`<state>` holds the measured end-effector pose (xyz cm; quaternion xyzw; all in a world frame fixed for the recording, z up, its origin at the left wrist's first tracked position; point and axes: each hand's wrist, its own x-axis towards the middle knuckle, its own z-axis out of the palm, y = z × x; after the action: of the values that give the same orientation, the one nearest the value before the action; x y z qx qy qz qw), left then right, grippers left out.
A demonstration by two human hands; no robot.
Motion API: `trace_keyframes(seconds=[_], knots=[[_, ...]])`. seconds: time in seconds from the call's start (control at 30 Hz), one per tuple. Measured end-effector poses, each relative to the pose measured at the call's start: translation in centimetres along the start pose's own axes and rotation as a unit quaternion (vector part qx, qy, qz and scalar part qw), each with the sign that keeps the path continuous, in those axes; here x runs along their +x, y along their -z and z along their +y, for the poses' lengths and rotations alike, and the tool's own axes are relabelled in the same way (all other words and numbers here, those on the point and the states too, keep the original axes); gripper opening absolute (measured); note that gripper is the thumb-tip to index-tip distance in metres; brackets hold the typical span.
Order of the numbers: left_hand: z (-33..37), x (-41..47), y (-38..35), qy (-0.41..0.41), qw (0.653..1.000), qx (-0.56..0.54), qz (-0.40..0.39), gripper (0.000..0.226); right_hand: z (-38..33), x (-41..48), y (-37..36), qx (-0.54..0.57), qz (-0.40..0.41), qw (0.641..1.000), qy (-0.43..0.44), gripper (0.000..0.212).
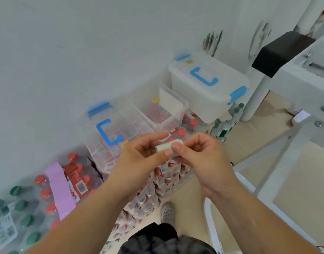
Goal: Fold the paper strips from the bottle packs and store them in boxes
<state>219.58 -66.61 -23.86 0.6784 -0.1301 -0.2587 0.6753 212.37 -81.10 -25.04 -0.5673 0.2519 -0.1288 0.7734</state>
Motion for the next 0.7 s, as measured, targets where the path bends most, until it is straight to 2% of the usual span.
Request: trace_keyframes(seconds=[0.07, 0.13, 0.23, 0.3, 0.43, 0.5, 0.63, 0.7], knots=[[0.5, 1.6, 0.2, 0.013, 1.0, 0.002, -0.011, 0.023, -0.4, 1.4, -0.2, -0.03, 0.004, 0.999, 0.028, 0.022], [1.1, 3.7, 0.9, 0.016, 0.997, 0.055, -0.044, 0.021, -0.9, 3.2, -0.4, -0.074, 0.01, 0.996, 0.047, 0.029], [2.7, 7.4, 2.2, 0.016, 0.982, 0.139, -0.126, 0.027, -2.0, 6.0, -1.0, -0.121, 0.004, 0.991, 0.054, 0.032], [3.6, 9.9, 3.1, 0.004, 0.973, 0.171, -0.151, 0.03, -2.7, 8.0, -1.8, -0.143, -0.001, 0.988, 0.061, 0.029], [4.4, 14.1, 4.1, -0.029, 0.944, 0.257, -0.203, 0.052, -3.3, 11.5, -2.8, -0.175, 0.019, 0.982, 0.07, 0.03], [4.6, 15.4, 4.4, -0.034, 0.938, 0.247, -0.24, 0.058, -3.3, 12.5, -3.1, -0.167, 0.034, 0.984, 0.06, 0.031], [4.2, 16.5, 4.8, -0.04, 0.951, 0.208, -0.227, 0.041, -3.4, 13.9, -3.1, -0.125, 0.045, 0.99, 0.038, 0.028], [3.5, 17.0, 5.1, -0.044, 0.953, 0.221, -0.205, 0.029, -2.9, 14.3, -2.7, -0.146, 0.053, 0.988, 0.017, 0.023]])
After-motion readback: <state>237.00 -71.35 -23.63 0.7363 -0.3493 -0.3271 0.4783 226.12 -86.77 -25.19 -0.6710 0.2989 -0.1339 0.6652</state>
